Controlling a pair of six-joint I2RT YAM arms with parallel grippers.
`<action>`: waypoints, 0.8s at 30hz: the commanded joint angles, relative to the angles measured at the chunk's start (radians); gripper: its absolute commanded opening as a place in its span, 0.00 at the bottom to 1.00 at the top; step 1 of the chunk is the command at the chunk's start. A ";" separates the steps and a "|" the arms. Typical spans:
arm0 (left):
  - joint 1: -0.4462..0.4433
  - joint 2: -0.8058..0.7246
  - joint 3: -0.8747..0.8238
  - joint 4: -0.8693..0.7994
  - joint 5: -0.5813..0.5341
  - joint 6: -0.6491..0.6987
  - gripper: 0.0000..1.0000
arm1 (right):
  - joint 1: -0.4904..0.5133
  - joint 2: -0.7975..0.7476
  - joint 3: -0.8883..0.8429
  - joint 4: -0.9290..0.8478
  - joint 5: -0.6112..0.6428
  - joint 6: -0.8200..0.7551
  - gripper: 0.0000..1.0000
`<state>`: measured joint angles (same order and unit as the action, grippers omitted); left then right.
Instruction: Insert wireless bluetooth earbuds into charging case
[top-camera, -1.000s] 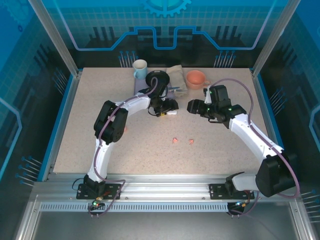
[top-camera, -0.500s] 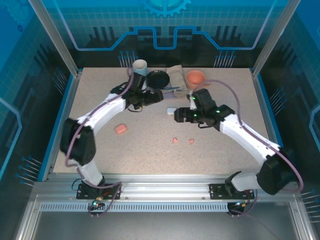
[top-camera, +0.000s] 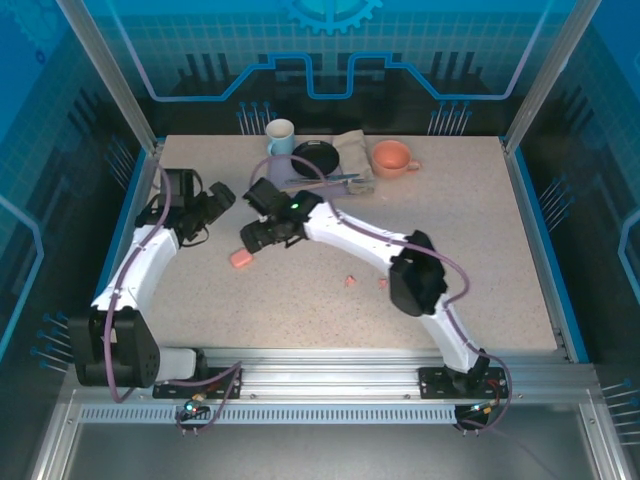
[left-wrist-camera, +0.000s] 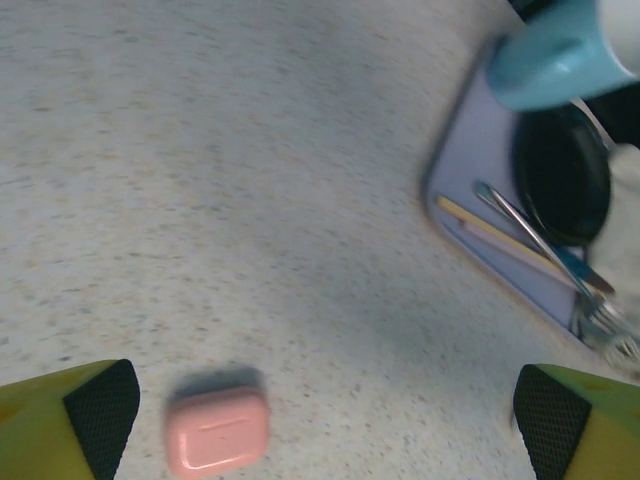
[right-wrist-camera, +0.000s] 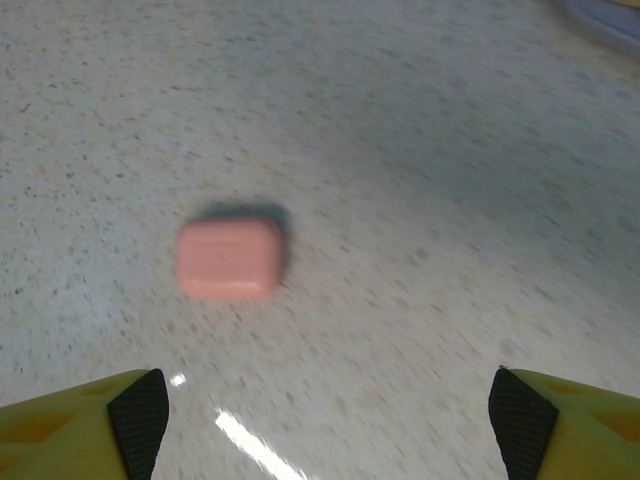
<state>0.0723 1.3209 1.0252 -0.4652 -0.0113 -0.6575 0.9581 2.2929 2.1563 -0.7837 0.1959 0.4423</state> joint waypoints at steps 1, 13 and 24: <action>0.062 -0.046 -0.059 -0.003 0.013 -0.077 0.99 | 0.044 0.151 0.187 -0.152 0.075 -0.056 0.87; 0.154 -0.084 -0.119 0.018 0.018 -0.150 0.99 | 0.064 0.365 0.369 -0.106 0.035 -0.082 0.92; 0.158 -0.122 -0.151 0.014 0.027 -0.139 0.99 | 0.079 0.472 0.448 -0.078 0.025 -0.027 0.89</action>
<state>0.2173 1.2263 0.8928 -0.4549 -0.0032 -0.7914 1.0225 2.7308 2.5763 -0.8658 0.2302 0.3870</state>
